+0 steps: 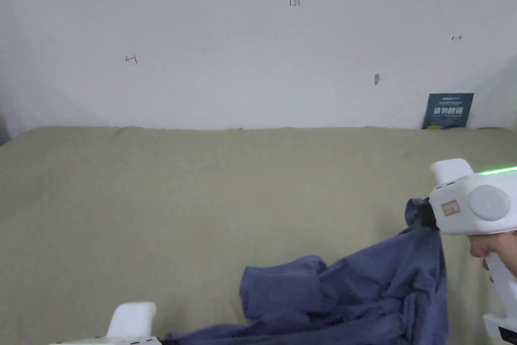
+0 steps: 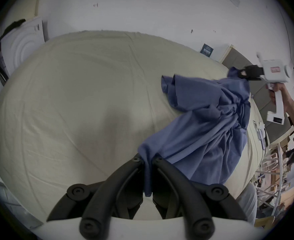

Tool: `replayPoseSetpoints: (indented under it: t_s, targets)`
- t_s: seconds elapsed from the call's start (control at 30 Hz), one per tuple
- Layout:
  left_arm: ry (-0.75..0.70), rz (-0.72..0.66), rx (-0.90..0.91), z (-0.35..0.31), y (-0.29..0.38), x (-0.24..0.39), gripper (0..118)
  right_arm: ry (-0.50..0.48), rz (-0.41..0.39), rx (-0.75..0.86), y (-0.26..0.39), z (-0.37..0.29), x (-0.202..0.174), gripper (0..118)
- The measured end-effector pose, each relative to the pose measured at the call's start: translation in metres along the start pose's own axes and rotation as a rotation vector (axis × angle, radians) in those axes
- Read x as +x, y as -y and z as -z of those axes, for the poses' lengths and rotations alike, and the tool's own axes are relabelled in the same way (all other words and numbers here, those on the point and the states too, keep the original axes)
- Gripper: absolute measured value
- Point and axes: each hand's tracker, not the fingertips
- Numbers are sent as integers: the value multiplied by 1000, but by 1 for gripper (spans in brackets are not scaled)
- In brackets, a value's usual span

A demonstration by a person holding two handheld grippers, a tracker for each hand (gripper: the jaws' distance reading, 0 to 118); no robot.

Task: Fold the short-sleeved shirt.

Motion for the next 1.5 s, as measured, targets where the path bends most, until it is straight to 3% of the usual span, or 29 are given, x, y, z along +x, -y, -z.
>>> replayPoseSetpoints:
  t_s: [0.23, 0.37, 0.63, 0.93, 1.5]
  targets:
    - [-143, -17, 184, -90, -49, -29, 4, 46, 140, 157, 5, -118, 64, 5]
    - [-164, -37, 305, -143, -79, -36, 4, 23, 221, 251, 7, -180, 82, 5]
    - [-209, 2, 476, -233, -144, -25, 4, 50, 202, 378, -12, -268, 73, 5]
    - [-230, -4, 539, -273, -158, -4, 4, 68, 203, 425, -33, -287, 76, 5]
    - [-309, -20, 518, -232, -203, -6, 4, 117, 151, 422, -76, -250, 57, 5]
